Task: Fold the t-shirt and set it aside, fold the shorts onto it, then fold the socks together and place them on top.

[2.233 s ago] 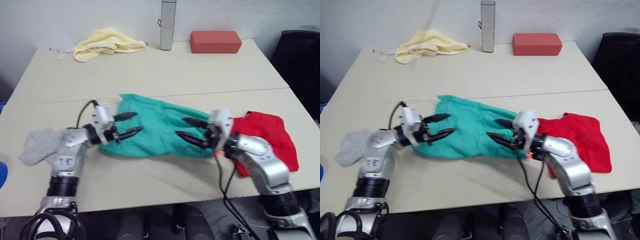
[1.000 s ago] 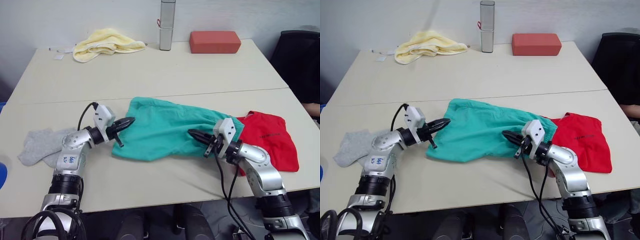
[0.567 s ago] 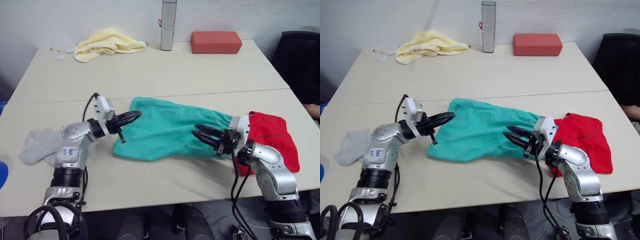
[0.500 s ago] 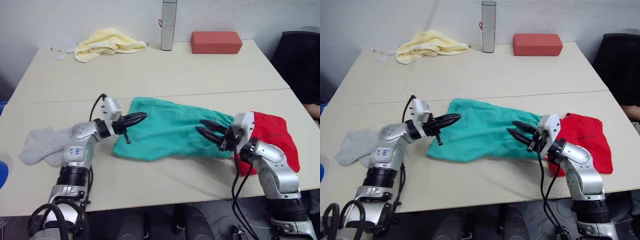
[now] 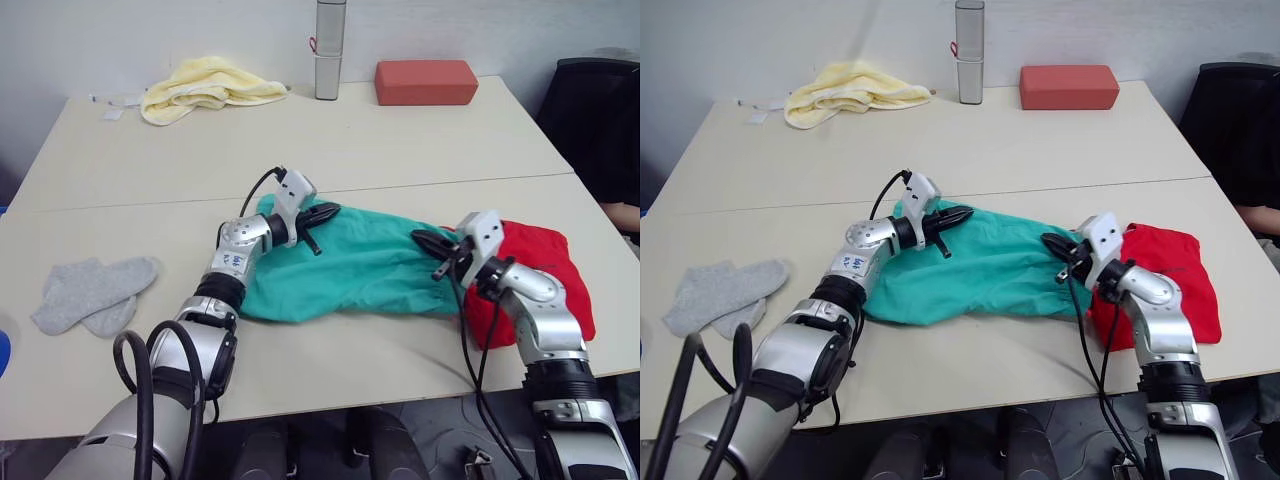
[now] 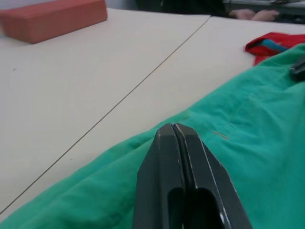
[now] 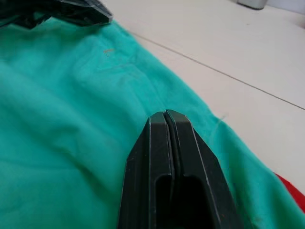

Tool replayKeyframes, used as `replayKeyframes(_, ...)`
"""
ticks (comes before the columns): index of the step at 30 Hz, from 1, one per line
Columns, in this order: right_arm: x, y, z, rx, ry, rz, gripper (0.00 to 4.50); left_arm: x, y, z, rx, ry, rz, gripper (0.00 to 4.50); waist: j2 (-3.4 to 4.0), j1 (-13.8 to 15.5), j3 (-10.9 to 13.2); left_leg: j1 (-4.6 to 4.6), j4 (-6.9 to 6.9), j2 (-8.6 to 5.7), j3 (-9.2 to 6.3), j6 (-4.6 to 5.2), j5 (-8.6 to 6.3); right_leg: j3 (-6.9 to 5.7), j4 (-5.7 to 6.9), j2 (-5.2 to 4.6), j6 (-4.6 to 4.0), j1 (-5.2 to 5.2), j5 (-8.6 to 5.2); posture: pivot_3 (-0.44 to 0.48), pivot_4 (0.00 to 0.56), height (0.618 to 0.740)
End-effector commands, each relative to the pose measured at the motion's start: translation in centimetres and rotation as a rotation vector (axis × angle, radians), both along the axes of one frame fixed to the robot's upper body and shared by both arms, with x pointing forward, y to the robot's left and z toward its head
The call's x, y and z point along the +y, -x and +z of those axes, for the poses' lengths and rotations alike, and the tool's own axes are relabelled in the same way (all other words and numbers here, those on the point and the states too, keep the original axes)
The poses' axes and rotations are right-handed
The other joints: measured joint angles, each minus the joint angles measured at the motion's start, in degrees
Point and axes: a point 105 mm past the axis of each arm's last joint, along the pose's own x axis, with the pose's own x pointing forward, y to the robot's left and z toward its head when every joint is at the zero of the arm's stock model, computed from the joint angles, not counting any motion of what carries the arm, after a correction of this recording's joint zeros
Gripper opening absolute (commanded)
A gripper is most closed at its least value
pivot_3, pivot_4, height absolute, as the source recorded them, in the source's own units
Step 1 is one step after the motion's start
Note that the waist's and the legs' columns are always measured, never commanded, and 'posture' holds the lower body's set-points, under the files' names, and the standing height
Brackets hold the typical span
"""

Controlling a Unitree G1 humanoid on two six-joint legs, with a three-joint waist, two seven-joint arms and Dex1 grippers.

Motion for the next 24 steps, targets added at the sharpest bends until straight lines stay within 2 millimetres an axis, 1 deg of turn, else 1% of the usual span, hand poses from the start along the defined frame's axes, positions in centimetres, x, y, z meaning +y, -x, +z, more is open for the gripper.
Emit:
replayKeyframes(1, 0.2, -0.3, 0.4, -0.046, 0.005, -0.025, 0.02, 2.3, -1.1, -1.1, 0.01, -0.057, 0.146, 0.0, 0.0, 0.0, 0.0, -0.01, 0.0, 0.0, 0.0, 0.0, 0.0, 0.0, 0.0, -0.01, 0.0, -0.01, 0.0, 0.0, 0.15, 0.74)
replayKeyframes(3, -0.6, -0.3, 0.5, -0.06, 0.0, -0.06, 0.02, 4.1, -1.3, -2.3, 0.027, -0.095, 0.224, 0.0, -0.01, 0.0, 0.0, -0.04, 0.01, -0.01, 0.0, 0.0, 0.0, 0.0, 0.01, -0.02, 0.0, -0.02, 0.0, 0.0, 0.15, 0.74)
replayKeyframes(7, -2.2, 0.2, 1.3, -0.095, -0.038, -0.089, 0.02, 6.7, -1.3, -3.6, 0.046, -0.134, 0.319, 0.0, 0.0, 0.1, 0.0, 0.02, 0.02, -0.02, -0.01, 0.0, 0.0, 0.0, 0.03, -0.06, 0.0, 0.02, 0.0, 0.0, 0.15, 0.74)
replayKeyframes(12, -4.5, 1.1, 1.0, -0.078, -0.023, -0.117, 0.02, 8.6, -1.2, -3.9, 0.025, -0.14, 0.371, 0.0, 0.0, 0.1, 0.0, 0.07, 0.02, -0.02, 0.01, 0.0, 0.0, 0.04, 0.07, -0.08, 0.0, 0.03, 0.0, 0.0, 0.15, 0.74)
replayKeyframes(14, -4.9, 1.3, 1.4, -0.089, -0.037, -0.117, 0.02, 8.8, -1.1, -3.3, -0.01, -0.121, 0.367, 0.0, 0.0, 0.0, 0.0, 0.1, 0.02, -0.02, 0.02, -0.02, 0.01, 0.05, 0.1, -0.08, 0.0, 0.03, 0.0, 0.0, 0.15, 0.74)
replayKeyframes(15, -4.9, 1.6, 2.1, -0.103, -0.079, -0.1, 0.02, 8.6, -1.0, -2.3, -0.05, -0.07, 0.339, 0.0, 0.0, 0.0, 0.0, 0.12, 0.02, -0.02, 0.02, -0.03, 0.02, 0.06, 0.11, -0.07, 0.0, 0.03, 0.0, 0.0, 0.15, 0.74)
replayKeyframes(16, -4.6, 2.0, 3.3, -0.138, -0.121, -0.07, 0.02, 8.1, -0.6, -0.5, -0.121, 0.01, 0.27, 0.0, 0.0, -0.2, 0.0, 0.12, 0.01, -0.01, 0.03, -0.05, 0.02, 0.07, 0.12, -0.07, 0.0, 0.02, 0.0, 0.0, 0.15, 0.74)
replayKeyframes(17, -3.7, 2.9, 3.8, -0.138, -0.14, 0.018, 0.02, 7.6, 0.0, 1.2, -0.189, 0.074, 0.19, 0.0, 0.01, -0.2, 0.0, 0.12, -0.01, -0.01, 0.04, -0.05, 0.03, 0.08, 0.12, -0.06, -0.01, 0.0, 0.0, 0.0, 0.15, 0.74)
replayKeyframes(18, -3.1, 3.5, 4.3, -0.155, -0.127, 0.073, 0.18, 7.5, 0.9, 2.7, -0.253, 0.116, 0.105, 0.0, 0.01, -0.2, 0.0, 0.06, -0.03, 0.0, 0.05, -0.07, 0.03, 0.09, 0.13, -0.06, -0.02, -0.08, -0.01, 0.0, 0.15, 0.74)
replayKeyframes(19, -2.4, 4.4, 4.3, -0.143, -0.102, 0.137, 0.39, 7.5, 2.0, 3.5, -0.295, 0.105, 0.024, 0.0, 0.01, -0.2, 0.0, 0.03, -0.03, 0.04, 0.04, -0.12, 0.02, 0.06, 0.13, -0.04, -0.04, -0.1, -0.02, 0.0, 0.15, 0.74)
replayKeyframes(20, -1.9, 5.0, 4.2, -0.144, -0.064, 0.177, 0.58, 7.7, 2.9, 3.7, -0.32, 0.067, -0.034, 0.0, 0.02, -0.2, 0.0, -0.01, -0.03, 0.05, 0.03, -0.13, 0.02, 0.04, 0.12, -0.03, -0.05, -0.13, -0.03, 0.0, 0.15, 0.74)
replayKeyframes(21, -1.6, 5.6, 4.1, -0.127, -0.043, 0.214, 0.93, 7.8, 4.0, 3.8, -0.334, 0.035, -0.104, 0.39, 0.01, -0.1, 0.0, -0.02, -0.03, 0.05, 0.03, -0.14, 0.01, 0.02, 0.11, -0.01, -0.06, -0.13, -0.03, 0.0, 0.15, 0.74)
replayKeyframes(22, -1.1, 6.4, 3.9, -0.12, -0.012, 0.259, 1.25, 8.2, 4.9, 3.8, -0.354, -0.01, -0.144, 0.58, 0.01, -0.1, 0.0, -0.02, -0.02, 0.05, 0.01, -0.15, 0.01, 0.01, 0.1, 0.0, -0.06, -0.11, -0.03, 0.0, 0.15, 0.74)
replayKeyframes(24, -0.2, 8.1, 3.8, -0.129, 0.031, 0.342, 1.99, 9.1, 7.7, 3.8, -0.385, -0.077, -0.256, 1.24, 0.02, 0.0, 0.0, 0.03, -0.02, 0.05, 0.01, -0.15, 0.0, 0.03, 0.07, -0.01, -0.06, -0.07, -0.03, 0.0, 0.15, 0.74)
